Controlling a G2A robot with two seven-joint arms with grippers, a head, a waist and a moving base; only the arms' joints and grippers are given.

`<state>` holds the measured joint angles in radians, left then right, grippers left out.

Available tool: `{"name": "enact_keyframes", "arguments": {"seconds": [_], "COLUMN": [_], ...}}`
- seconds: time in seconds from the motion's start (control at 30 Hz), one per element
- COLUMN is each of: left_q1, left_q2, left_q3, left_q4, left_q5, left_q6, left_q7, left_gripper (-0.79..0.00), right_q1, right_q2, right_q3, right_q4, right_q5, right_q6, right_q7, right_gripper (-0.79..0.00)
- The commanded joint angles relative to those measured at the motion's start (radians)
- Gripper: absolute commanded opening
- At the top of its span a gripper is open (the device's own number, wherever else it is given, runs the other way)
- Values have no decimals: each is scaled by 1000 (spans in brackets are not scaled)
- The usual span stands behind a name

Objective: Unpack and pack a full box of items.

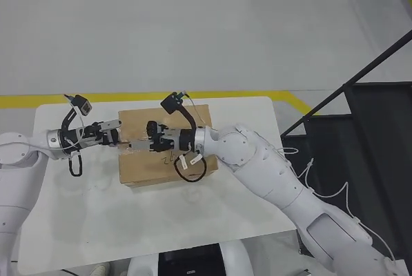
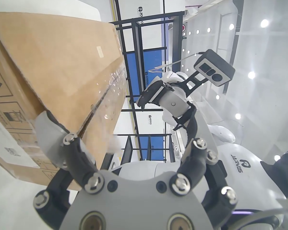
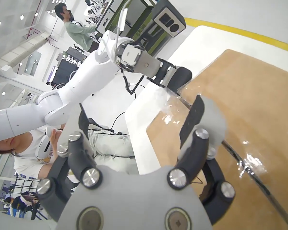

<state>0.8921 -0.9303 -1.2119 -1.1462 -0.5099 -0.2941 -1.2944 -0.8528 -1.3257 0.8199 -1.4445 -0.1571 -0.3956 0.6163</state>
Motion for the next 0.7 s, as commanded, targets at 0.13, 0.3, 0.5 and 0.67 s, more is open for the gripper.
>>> {"name": "enact_keyframes", "arguments": {"seconds": [0.13, 0.3, 0.5, 0.67], "left_q1": [1, 14, 62, 118], "left_q2": [3, 15, 39, 52], "left_q3": [-10, -41, -102, -144], "left_q4": [-11, -32, -132, -216], "left_q5": [5, 34, 90, 73], "left_q6": [8, 51, 145, 240], "left_q7": [0, -7, -12, -12], "left_gripper": [0, 0, 0, 0], "right_q1": [-52, -120, -223, -272], "right_q2": [25, 56, 90, 103], "right_q3": [87, 189, 287, 317], "right_q4": [-60, -116, -182, -213], "right_q5": [-2, -21, -25, -28], "right_q6": [-26, -49, -75, -86], "right_q7": [29, 77, 145, 167], "right_gripper": [0, 0, 0, 0]}}
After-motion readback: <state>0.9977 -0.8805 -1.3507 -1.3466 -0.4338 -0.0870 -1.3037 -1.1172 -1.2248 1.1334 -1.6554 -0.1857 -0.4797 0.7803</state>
